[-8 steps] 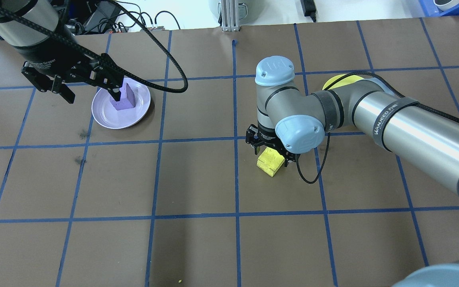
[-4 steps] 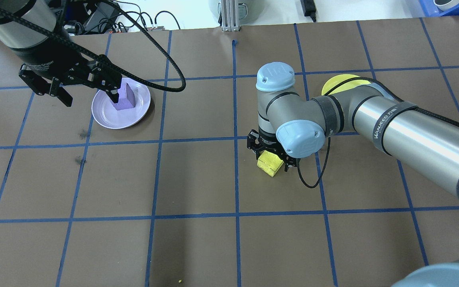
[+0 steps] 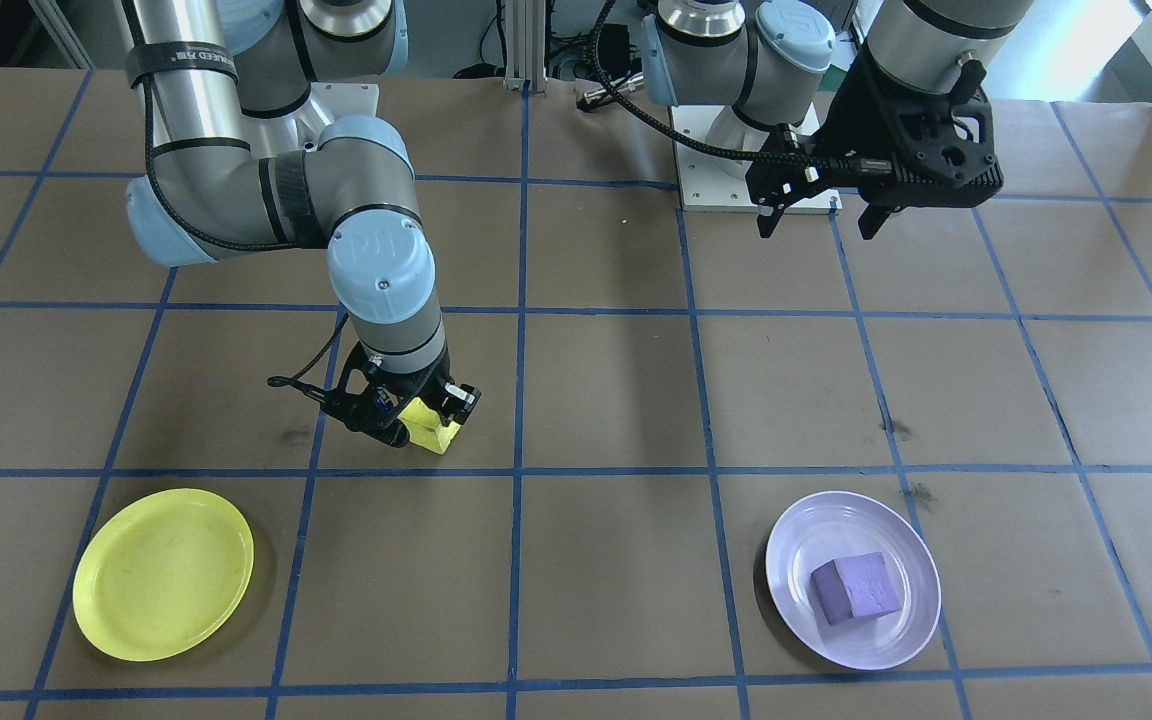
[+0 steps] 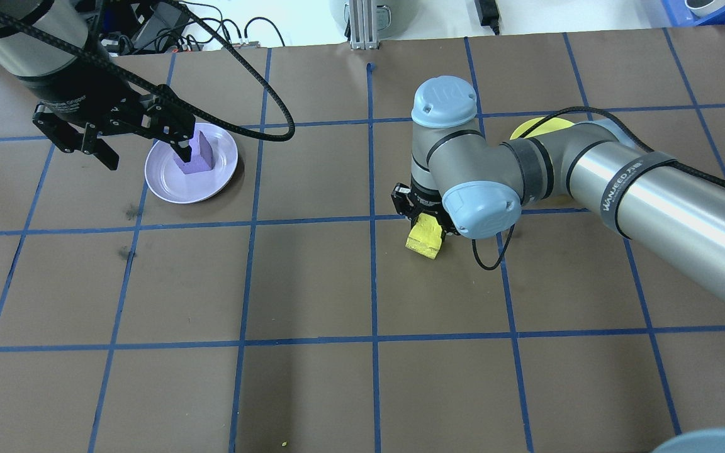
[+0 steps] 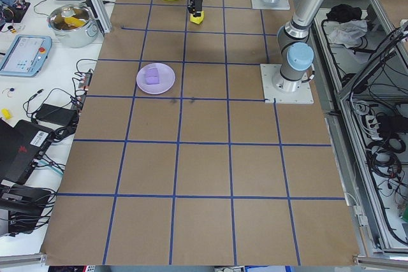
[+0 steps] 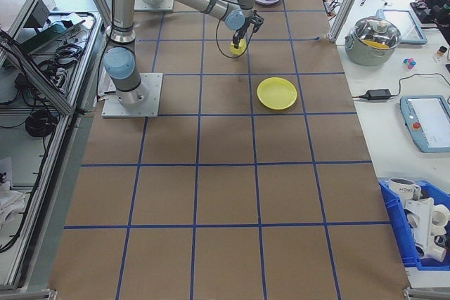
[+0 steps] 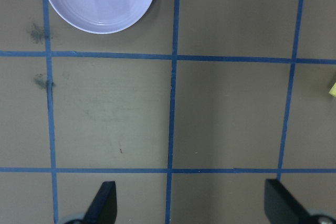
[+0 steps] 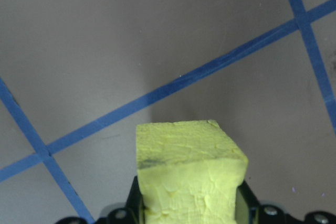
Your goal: Sort blocks by color into plates
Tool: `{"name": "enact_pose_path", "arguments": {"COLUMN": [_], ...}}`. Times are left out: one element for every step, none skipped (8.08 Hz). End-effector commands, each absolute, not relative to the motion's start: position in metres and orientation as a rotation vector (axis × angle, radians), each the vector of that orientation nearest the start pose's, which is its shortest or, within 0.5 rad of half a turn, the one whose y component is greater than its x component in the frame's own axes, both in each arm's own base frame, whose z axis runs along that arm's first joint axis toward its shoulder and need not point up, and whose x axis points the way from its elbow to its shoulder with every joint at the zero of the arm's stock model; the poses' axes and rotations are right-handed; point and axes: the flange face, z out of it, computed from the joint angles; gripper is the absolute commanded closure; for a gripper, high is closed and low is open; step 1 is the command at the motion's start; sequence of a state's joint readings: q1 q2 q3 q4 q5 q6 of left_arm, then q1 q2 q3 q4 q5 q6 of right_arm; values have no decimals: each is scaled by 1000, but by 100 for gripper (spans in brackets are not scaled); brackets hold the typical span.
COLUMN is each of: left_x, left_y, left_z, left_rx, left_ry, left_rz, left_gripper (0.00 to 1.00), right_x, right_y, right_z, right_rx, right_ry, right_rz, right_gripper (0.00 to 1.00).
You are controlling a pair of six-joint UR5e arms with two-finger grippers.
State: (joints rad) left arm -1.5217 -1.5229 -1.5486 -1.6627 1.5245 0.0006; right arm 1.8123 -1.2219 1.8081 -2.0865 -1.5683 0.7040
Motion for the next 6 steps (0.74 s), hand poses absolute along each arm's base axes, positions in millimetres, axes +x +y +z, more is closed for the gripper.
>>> {"name": "enact_pose_path", "arguments": {"left_x": [-118, -115, -115, -113, -110, -101], "left_y": [-476, -477, -478, -478, -477, -478], "left_z": [512, 514, 515, 517, 519, 518], "left_rx": [-66, -60, -60, -60, -71, -90], "left_ry": [3217, 3209, 3209, 3204, 3198, 3172], "left_rz": [39, 28, 23, 16, 11, 24], "left_gripper": [0, 0, 0, 0, 0, 0], "right_x": [204, 157, 105, 48, -14, -45], "right_y": [-550, -563, -575, -586, -599, -612], "right_z": [317, 335, 343, 342, 340, 319], "right_rx": [599, 509, 377, 217, 150, 90], "right_ry": [3079, 3093, 3120, 3179, 3200, 3206], "right_rz": [-38, -89, -119, -134, -172, -137], "right_gripper": [100, 100, 100, 100, 100, 100]}}
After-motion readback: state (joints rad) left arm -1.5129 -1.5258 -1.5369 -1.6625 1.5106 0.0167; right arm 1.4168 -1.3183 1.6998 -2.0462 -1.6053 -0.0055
